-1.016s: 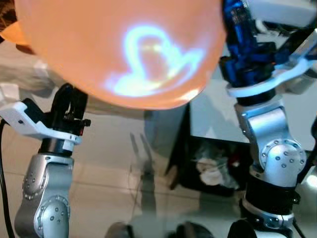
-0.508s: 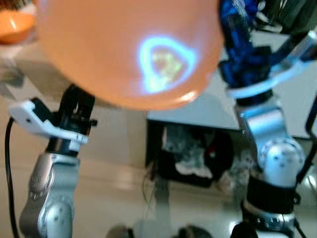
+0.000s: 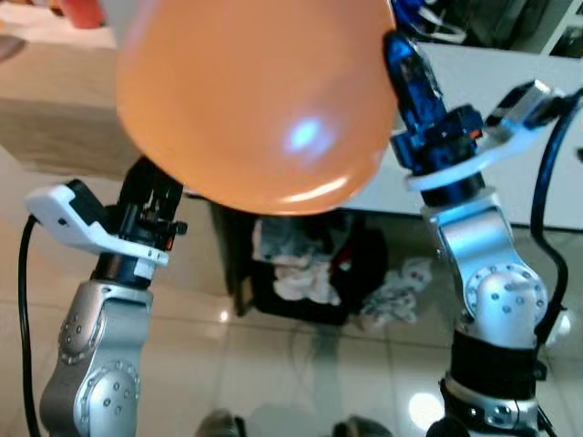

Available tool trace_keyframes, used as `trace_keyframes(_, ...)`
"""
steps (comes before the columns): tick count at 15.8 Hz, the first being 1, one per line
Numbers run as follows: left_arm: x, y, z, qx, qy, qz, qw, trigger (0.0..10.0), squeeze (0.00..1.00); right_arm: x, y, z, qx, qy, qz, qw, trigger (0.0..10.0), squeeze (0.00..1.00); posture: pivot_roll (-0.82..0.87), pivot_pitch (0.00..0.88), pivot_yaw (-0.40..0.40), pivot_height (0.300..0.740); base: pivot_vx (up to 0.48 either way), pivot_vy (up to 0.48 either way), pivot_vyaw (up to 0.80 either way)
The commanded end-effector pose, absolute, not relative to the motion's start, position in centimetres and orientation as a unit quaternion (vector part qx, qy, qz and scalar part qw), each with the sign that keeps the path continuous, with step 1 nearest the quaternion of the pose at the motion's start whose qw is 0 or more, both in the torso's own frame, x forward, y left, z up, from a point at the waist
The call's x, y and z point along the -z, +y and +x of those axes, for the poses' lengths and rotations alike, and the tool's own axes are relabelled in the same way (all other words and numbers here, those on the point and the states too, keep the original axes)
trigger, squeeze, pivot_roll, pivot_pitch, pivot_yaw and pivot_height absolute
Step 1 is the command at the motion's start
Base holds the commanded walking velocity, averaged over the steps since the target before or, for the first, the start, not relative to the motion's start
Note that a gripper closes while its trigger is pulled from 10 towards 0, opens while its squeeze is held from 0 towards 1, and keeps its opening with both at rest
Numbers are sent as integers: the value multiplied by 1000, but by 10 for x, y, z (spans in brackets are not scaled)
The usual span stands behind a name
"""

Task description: Setting the table

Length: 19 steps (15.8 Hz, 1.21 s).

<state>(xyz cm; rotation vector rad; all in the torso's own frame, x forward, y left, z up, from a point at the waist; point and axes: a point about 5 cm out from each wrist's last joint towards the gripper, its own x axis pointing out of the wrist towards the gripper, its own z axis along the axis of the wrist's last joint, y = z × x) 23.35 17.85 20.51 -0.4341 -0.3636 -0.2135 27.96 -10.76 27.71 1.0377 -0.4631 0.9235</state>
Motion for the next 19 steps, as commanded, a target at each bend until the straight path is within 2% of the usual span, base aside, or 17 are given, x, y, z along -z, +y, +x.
trace_keyframes(1, -206, 172, 234, 120, -176, -214, 953, 10000, 0, -278, -118, 281, -396, -230, 475, 752, 10000, 0, -68, 135, 6, 740, 0, -469, 0)
trace_keyframes(7, -206, 170, 236, 124, -176, -217, 952, 10000, 0, -276, -120, 287, -379, -233, 478, 758, 10000, 0, -71, 127, 5, 740, 0, -469, 0)
trace_keyframes(13, -208, 170, 240, 120, -172, -218, 953, 10000, 0, -277, -127, 294, -344, -242, 481, 769, 10000, 0, -75, 128, 9, 740, 0, 0, 0)
trace_keyframes(17, -210, 170, 240, 123, -181, -214, 952, 10000, 0, -272, -133, 306, -295, -231, 487, 789, 10000, 0, -75, 128, 12, 740, 425, 0, -600)
trace_keyframes(19, -211, 170, 239, 125, -183, -214, 951, 10000, 0, -271, -132, 308, -286, -225, 489, 793, 10000, 0, -74, 129, 11, 740, 480, 0, 0)
